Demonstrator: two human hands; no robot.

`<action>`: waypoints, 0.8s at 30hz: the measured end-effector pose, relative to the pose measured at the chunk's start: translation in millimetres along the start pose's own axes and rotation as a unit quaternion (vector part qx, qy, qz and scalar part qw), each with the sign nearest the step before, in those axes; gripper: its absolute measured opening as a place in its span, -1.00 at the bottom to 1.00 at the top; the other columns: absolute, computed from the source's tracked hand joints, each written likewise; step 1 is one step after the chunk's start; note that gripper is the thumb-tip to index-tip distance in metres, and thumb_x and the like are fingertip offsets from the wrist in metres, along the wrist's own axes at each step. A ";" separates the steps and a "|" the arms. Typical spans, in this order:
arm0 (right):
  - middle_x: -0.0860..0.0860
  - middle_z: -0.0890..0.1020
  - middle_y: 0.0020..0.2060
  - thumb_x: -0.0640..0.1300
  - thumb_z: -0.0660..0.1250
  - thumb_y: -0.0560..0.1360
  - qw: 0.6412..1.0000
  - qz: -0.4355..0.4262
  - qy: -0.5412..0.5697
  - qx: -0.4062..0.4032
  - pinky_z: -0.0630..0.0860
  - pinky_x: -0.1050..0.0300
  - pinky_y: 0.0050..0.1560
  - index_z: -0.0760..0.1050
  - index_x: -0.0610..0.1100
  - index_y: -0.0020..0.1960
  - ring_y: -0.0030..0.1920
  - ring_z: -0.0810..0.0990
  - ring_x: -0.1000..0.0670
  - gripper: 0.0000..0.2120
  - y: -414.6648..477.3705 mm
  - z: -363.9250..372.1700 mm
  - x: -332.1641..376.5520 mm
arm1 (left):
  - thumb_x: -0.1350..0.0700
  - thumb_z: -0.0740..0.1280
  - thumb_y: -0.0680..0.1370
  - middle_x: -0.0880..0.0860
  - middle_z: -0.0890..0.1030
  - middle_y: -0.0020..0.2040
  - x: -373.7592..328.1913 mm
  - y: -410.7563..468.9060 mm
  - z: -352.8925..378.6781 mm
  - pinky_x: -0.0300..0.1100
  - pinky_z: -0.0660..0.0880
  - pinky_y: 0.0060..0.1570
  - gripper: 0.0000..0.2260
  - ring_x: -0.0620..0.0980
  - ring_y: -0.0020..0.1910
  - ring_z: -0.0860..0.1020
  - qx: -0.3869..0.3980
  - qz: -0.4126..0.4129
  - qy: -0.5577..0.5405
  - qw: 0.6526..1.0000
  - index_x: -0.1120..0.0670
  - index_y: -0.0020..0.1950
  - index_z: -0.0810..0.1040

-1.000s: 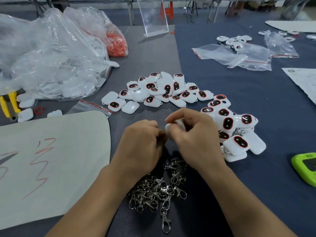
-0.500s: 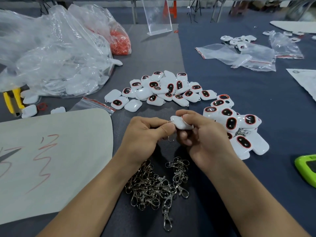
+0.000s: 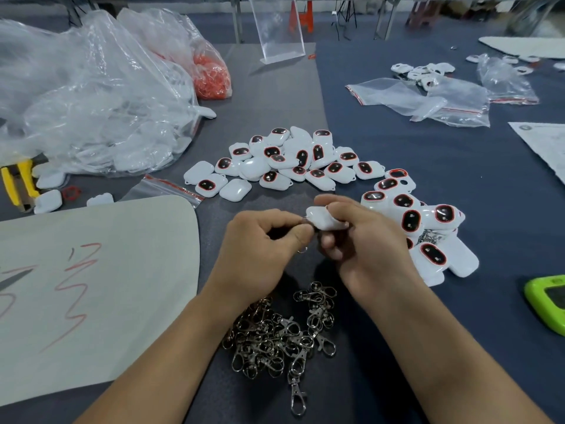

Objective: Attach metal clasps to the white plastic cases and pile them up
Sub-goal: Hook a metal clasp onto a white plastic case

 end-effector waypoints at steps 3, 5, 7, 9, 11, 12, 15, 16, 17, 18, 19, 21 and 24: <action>-0.06 0.59 -0.43 -0.30 0.17 0.62 0.996 0.067 0.061 0.027 0.24 0.26 -0.60 0.62 -0.26 -0.02 -0.56 0.38 0.08 -0.77 0.2 0.3 -3.0 | 0.20 0.46 0.54 0.00 0.71 -0.26 1.2 1.5 6.4 -0.36 0.45 -0.23 -0.90 -0.17 -0.29 0.55 0.059 -0.067 -0.136 0.987 0.09 -0.13 0.76; -0.06 0.59 -0.43 -0.30 0.18 0.62 0.996 0.065 0.059 0.035 0.24 0.26 -0.60 0.62 -0.26 -0.02 -0.55 0.38 0.07 -0.77 -0.9 1.0 -3.6 | 0.22 0.46 0.53 0.04 0.67 -0.30 -0.2 0.6 5.7 -0.36 0.43 -0.26 -0.89 -0.17 -0.31 0.50 0.056 -0.078 -0.167 0.981 0.10 -0.16 0.76; -0.07 0.61 -0.40 -0.31 0.19 0.62 0.998 0.050 0.037 0.024 0.27 0.26 -0.58 0.64 -0.23 -0.04 -0.54 0.41 0.06 -0.76 -1.5 1.6 -4.8 | 0.22 0.49 0.50 0.04 0.66 -0.32 0.1 -0.3 1.5 -0.32 0.42 -0.26 -0.90 -0.17 -0.33 0.51 0.020 -0.043 -0.103 0.994 0.07 -0.19 0.76; -0.08 0.63 -0.34 -0.33 0.24 0.60 1.000 -0.005 -0.022 -0.004 0.35 0.24 -0.55 0.67 -0.17 -0.09 -0.51 0.44 0.04 -0.76 -1.6 1.1 -3.2 | 0.19 0.50 0.49 -0.02 0.59 -0.35 -1.4 -1.3 -1.6 -0.29 0.38 -0.28 -0.89 -0.13 -0.33 0.52 -0.018 0.020 0.031 0.999 0.07 -0.24 0.74; 0.01 0.62 -0.36 -0.30 0.32 0.56 0.971 -0.161 -0.177 -0.020 0.41 0.25 -0.48 0.67 -0.06 -0.11 -0.48 0.46 0.10 -0.78 -9.2 1.4 2.0 | 0.13 0.45 0.49 -0.02 0.54 -0.36 -4.7 -1.4 -1.0 -0.16 0.38 -0.24 -0.84 -0.05 -0.29 0.48 -0.019 0.080 0.152 0.985 0.12 -0.29 0.69; 0.08 0.60 -0.38 -0.26 0.35 0.54 0.917 -0.269 -0.295 -0.019 0.43 0.30 -0.42 0.67 -0.01 -0.08 -0.46 0.48 0.16 -0.81 -15.7 4.1 4.6 | 0.10 0.39 0.48 0.00 0.54 -0.36 -6.6 -1.4 0.2 -0.08 0.38 -0.21 -0.79 0.00 -0.29 0.46 -0.006 0.111 0.203 0.973 0.14 -0.32 0.66; 0.22 0.63 -0.29 -0.13 0.38 0.53 0.781 -0.419 -0.464 0.006 0.46 0.40 -0.23 0.65 0.08 0.02 -0.26 0.60 0.21 -0.86 -27.3 11.5 -3.0 | 0.09 0.27 0.45 0.05 0.56 -0.37 -9.7 -2.1 1.5 0.00 0.37 -0.22 -0.75 0.10 -0.35 0.43 -0.003 0.190 0.292 0.937 0.13 -0.39 0.59; 0.19 0.64 -0.30 -0.15 0.38 0.52 0.810 -0.391 -0.437 -0.005 0.47 0.37 -0.25 0.65 0.07 0.00 -0.29 0.60 0.19 -0.85 -24.2 10.7 -2.9 | 0.12 0.32 0.46 0.06 0.54 -0.37 -9.0 -2.1 1.4 -0.01 0.36 -0.23 -0.78 0.11 -0.34 0.42 -0.016 0.202 0.306 0.930 0.13 -0.38 0.58; 0.12 0.64 -0.34 -0.20 0.38 0.53 0.870 -0.330 -0.367 -0.019 0.46 0.31 -0.33 0.66 0.04 -0.04 -0.39 0.57 0.15 -0.84 -16.9 7.5 -0.9 | 0.13 0.36 0.47 0.06 0.52 -0.36 -7.4 -2.2 1.3 -0.02 0.36 -0.21 -0.80 0.11 -0.32 0.42 -0.027 0.201 0.312 0.928 0.13 -0.35 0.59; 0.04 0.64 -0.37 -0.25 0.35 0.54 0.928 -0.252 -0.272 -0.032 0.44 0.25 -0.43 0.67 -0.01 -0.07 -0.47 0.52 0.10 -0.82 -9.2 3.6 1.8 | 0.12 0.39 0.50 0.04 0.53 -0.33 -5.9 -2.1 1.7 -0.04 0.36 -0.18 -0.82 0.08 -0.29 0.44 -0.036 0.186 0.302 0.934 0.12 -0.29 0.63; -0.02 0.64 -0.38 -0.31 0.31 0.56 0.970 -0.163 -0.175 -0.036 0.38 0.23 -0.53 0.67 -0.07 -0.08 -0.53 0.48 0.04 -0.79 -3.7 1.3 3.3 | 0.10 0.41 0.52 0.00 0.55 -0.31 -5.0 -1.7 1.7 -0.10 0.38 -0.16 -0.85 0.03 -0.26 0.46 -0.045 0.159 0.266 0.950 0.09 -0.23 0.67; -0.09 0.65 -0.38 -0.34 0.24 0.59 0.998 -0.017 -0.053 -0.021 0.29 0.25 -0.61 0.65 -0.19 -0.05 -0.57 0.44 0.03 -0.78 2.5 -1.9 3.8 | 0.09 0.48 0.52 -0.07 0.62 -0.29 -1.8 0.9 2.3 -0.28 0.40 -0.18 -0.94 -0.12 -0.26 0.52 -0.043 0.073 0.126 0.988 0.00 -0.16 0.72; -0.06 0.66 -0.40 -0.31 0.19 0.62 0.998 0.057 -0.020 0.012 0.27 0.28 -0.62 0.65 -0.23 -0.04 -0.56 0.42 0.08 -0.75 1.1 -2.8 1.4 | 0.04 0.49 0.48 -0.10 0.65 -0.33 1.1 2.6 7.6 -0.36 0.42 -0.27 -0.93 -0.21 -0.32 0.54 0.019 -0.022 -0.028 0.999 -0.03 -0.21 0.74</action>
Point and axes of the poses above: each hand's wrist, its own y-axis towards the middle knuckle, its own z-axis out of the palm, x = y × z, the point moved 3 cm from there along y, towards the middle knuckle
